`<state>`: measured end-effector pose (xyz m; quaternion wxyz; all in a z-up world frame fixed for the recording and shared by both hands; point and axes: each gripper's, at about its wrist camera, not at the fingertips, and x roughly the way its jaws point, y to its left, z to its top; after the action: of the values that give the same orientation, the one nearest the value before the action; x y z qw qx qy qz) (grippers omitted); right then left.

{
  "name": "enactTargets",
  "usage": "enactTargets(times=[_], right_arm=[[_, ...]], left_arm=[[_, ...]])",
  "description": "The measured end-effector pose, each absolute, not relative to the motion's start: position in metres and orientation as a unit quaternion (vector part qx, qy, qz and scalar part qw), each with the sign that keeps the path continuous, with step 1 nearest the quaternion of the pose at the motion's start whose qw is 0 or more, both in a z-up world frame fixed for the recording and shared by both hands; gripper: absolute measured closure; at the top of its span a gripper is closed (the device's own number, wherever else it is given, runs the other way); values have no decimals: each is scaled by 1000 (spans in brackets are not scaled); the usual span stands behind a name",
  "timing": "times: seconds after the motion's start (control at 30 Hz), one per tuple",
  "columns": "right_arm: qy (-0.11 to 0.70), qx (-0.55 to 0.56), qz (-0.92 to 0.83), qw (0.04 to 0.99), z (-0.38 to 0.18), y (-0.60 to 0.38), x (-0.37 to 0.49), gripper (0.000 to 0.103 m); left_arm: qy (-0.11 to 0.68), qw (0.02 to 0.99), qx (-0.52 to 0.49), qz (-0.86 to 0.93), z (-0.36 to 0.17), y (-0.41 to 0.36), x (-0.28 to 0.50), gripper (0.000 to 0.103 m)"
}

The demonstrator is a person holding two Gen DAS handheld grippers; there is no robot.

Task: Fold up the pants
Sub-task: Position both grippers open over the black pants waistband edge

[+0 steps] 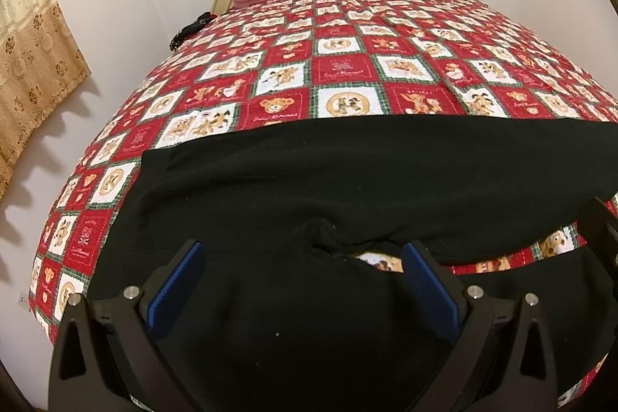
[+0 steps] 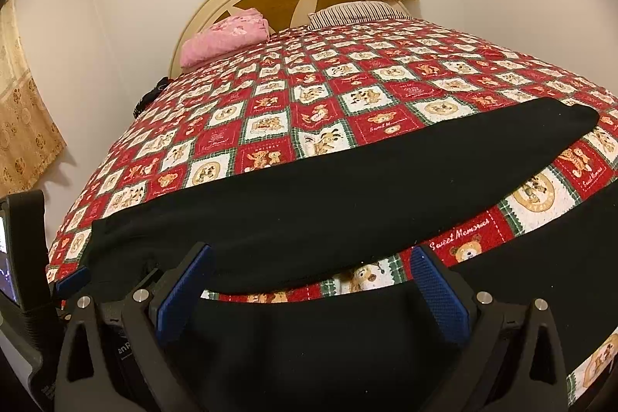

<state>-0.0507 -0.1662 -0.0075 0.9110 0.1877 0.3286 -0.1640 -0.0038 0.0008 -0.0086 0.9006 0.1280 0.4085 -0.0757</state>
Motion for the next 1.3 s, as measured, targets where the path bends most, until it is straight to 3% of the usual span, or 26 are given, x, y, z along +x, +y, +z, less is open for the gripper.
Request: enactTargets(times=[1.3], right_arm=[[335, 187, -161, 910, -6, -162, -50, 1]], left_arm=[[414, 899, 124, -76, -9, 0, -5, 0]])
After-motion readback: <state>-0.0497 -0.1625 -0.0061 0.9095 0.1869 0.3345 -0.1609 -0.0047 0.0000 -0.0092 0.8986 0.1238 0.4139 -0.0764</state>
